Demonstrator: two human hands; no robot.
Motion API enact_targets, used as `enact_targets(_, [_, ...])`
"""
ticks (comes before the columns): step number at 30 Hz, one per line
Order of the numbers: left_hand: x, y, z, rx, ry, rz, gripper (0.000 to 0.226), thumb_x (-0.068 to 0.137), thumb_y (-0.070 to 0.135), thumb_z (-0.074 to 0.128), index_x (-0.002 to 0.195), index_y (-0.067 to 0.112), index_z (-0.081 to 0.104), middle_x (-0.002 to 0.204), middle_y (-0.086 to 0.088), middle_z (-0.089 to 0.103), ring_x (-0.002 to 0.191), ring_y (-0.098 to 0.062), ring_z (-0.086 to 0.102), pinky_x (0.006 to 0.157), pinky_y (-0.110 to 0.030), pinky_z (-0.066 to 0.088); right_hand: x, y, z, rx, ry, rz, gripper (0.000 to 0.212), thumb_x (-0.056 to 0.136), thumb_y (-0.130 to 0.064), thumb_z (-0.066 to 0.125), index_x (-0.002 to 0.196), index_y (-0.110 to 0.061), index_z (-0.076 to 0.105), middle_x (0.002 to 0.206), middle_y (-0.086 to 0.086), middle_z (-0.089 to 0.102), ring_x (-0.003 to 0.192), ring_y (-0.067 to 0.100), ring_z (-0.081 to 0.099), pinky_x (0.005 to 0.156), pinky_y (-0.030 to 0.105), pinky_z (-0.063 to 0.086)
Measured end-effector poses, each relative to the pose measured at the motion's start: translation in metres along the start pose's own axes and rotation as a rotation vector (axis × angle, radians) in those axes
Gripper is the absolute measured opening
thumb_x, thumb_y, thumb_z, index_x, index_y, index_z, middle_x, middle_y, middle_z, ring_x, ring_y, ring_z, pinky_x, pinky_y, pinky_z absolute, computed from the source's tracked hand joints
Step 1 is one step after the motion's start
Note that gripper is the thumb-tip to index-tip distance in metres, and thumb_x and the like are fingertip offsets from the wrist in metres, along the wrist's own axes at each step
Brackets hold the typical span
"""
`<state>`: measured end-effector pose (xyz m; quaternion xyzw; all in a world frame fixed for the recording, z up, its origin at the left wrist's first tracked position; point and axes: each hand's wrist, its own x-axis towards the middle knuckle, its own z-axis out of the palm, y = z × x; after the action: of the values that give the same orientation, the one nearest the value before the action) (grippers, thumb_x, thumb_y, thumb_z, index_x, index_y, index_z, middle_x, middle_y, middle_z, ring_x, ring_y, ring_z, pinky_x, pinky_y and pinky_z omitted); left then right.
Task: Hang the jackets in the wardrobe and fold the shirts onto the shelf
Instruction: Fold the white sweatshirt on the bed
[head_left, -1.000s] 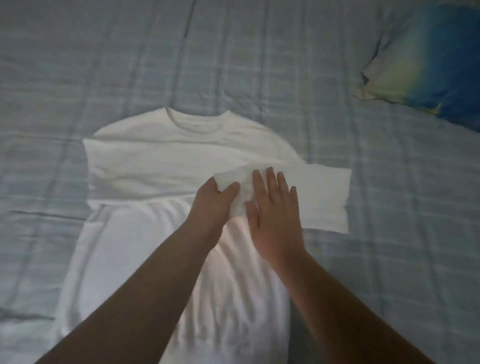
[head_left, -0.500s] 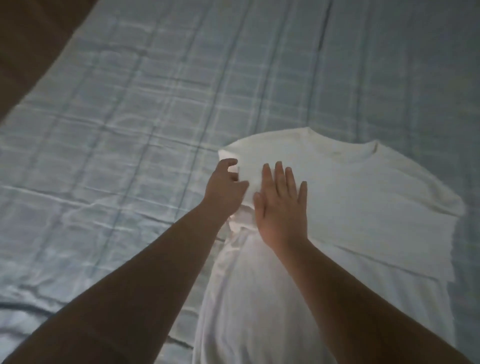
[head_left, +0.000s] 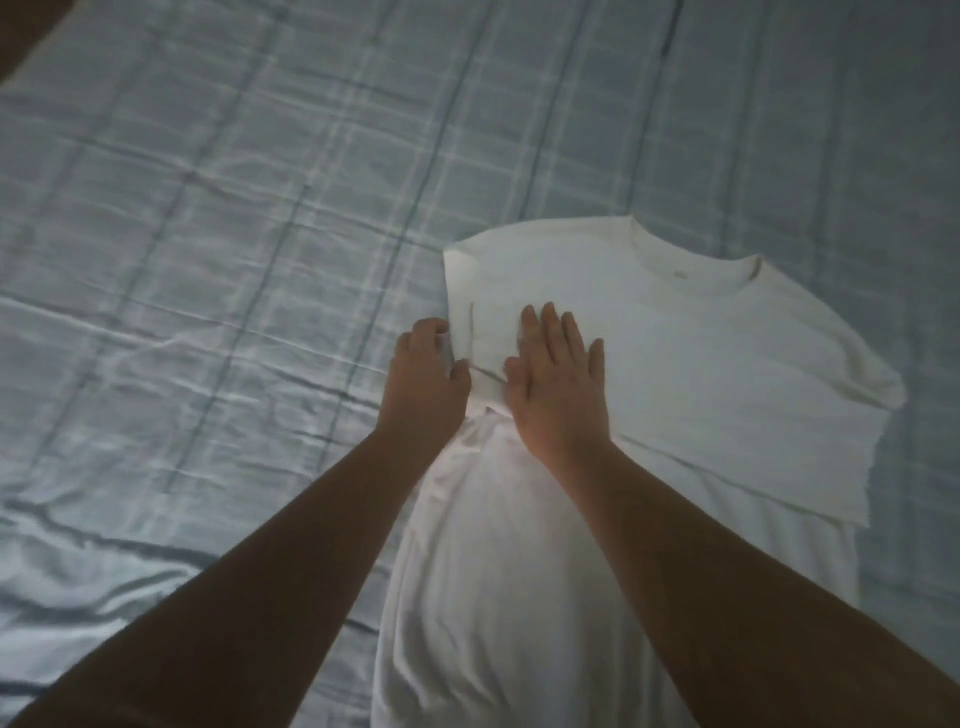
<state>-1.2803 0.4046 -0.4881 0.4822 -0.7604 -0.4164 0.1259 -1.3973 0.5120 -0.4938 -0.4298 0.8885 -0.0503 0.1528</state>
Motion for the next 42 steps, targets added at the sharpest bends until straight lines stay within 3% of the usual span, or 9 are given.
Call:
enact_targets(5, [-0.062,-0.037,-0.015,-0.046,-0.023,0.013,0.047,0.088,0.008,0.059,0.133,0.011,0.05,0.117,-0.01,0.059,0.085,-0.011,0.054,0.078,-0.022,0.04,-0.093,0.032,-0.006,0.116,0.157,-0.011,0.057,0.101,-0.031,0.034,0.155,-0.015,0.03,0.162,0.008,0.025,0.151,0.028,0.02,0.121,0.052,0.016])
enact_targets(9, [-0.132,-0.06,-0.023,-0.018,-0.076,-0.037,0.051,0.086,0.005,0.055,0.136,0.013,0.048,0.117,-0.007,0.059,0.093,-0.021,0.059,0.081,-0.029,0.046,-0.197,0.078,0.004,0.097,0.121,0.117,0.059,0.099,-0.034,0.03,0.154,-0.014,0.03,0.162,0.011,0.025,0.151,0.028,0.019,0.122,0.051,0.014])
enact_targets(14, [-0.233,-0.082,-0.034,0.11,-0.102,-0.06,0.041,0.084,0.01,0.062,0.124,0.014,0.052,0.108,-0.005,0.061,0.097,-0.025,0.059,0.085,-0.037,0.048,-0.335,0.137,0.014,0.142,0.133,0.388,0.056,0.095,-0.016,0.051,0.149,-0.005,0.039,0.157,0.021,0.033,0.145,0.038,0.029,0.12,0.052,0.021])
enact_targets(17, [-0.276,-0.095,-0.036,0.146,-0.091,-0.255,0.04,0.085,0.02,0.069,0.121,0.014,0.052,0.099,-0.002,0.062,0.09,-0.024,0.06,0.076,-0.032,0.042,-0.394,0.158,0.016,0.398,0.176,0.686,0.056,0.092,-0.012,0.053,0.143,0.007,0.042,0.148,0.029,0.041,0.137,0.044,0.038,0.119,0.049,0.025])
enact_targets(21, [-0.304,-0.1,-0.035,0.184,-0.22,-0.45,0.041,0.088,0.04,0.069,0.11,0.008,0.057,0.089,-0.001,0.062,0.088,-0.03,0.064,0.069,-0.035,0.046,-0.412,0.172,0.014,0.547,0.239,0.953,0.059,0.088,-0.011,0.063,0.141,0.004,0.043,0.142,0.024,0.045,0.131,0.039,0.043,0.115,0.047,0.031])
enact_targets(25, [-0.317,-0.094,-0.034,0.111,-0.21,-0.431,0.04,0.091,0.034,0.066,0.116,0.004,0.06,0.104,-0.013,0.067,0.092,-0.037,0.067,0.082,-0.05,0.057,-0.415,0.184,0.018,0.889,0.089,1.163,0.05,0.082,-0.017,0.069,0.124,0.007,0.057,0.118,0.026,0.063,0.107,0.039,0.063,0.095,0.051,0.053])
enact_targets(31, [-0.345,-0.084,-0.062,-0.586,-0.258,-0.633,0.031,0.097,0.015,0.061,0.122,-0.002,0.051,0.124,-0.013,0.059,0.103,-0.028,0.07,0.079,-0.033,0.06,-0.44,0.185,0.003,1.368,0.145,1.117,0.011,0.098,-0.009,0.055,0.105,-0.002,0.058,0.114,0.019,0.059,0.088,0.027,0.063,0.089,0.049,0.053])
enact_targets(38, [-0.387,-0.073,-0.107,-0.764,-0.373,-0.66,0.036,0.101,0.015,0.054,0.132,-0.003,0.05,0.126,-0.016,0.062,0.104,-0.025,0.068,0.079,-0.031,0.061,-0.498,0.183,-0.041,1.559,0.115,1.119,0.038,0.102,-0.002,0.046,0.14,-0.004,0.044,0.138,0.022,0.05,0.121,0.038,0.055,0.097,0.046,0.05])
enact_targets(42, [-0.425,-0.079,-0.123,-0.853,-0.348,-0.822,0.034,0.102,0.013,0.052,0.131,-0.004,0.05,0.127,-0.018,0.06,0.104,-0.028,0.065,0.071,-0.033,0.062,-0.535,0.181,-0.053,1.68,0.092,1.192,0.031,0.103,-0.002,0.042,0.133,-0.006,0.048,0.124,0.018,0.055,0.093,0.024,0.059,0.059,0.034,0.061])
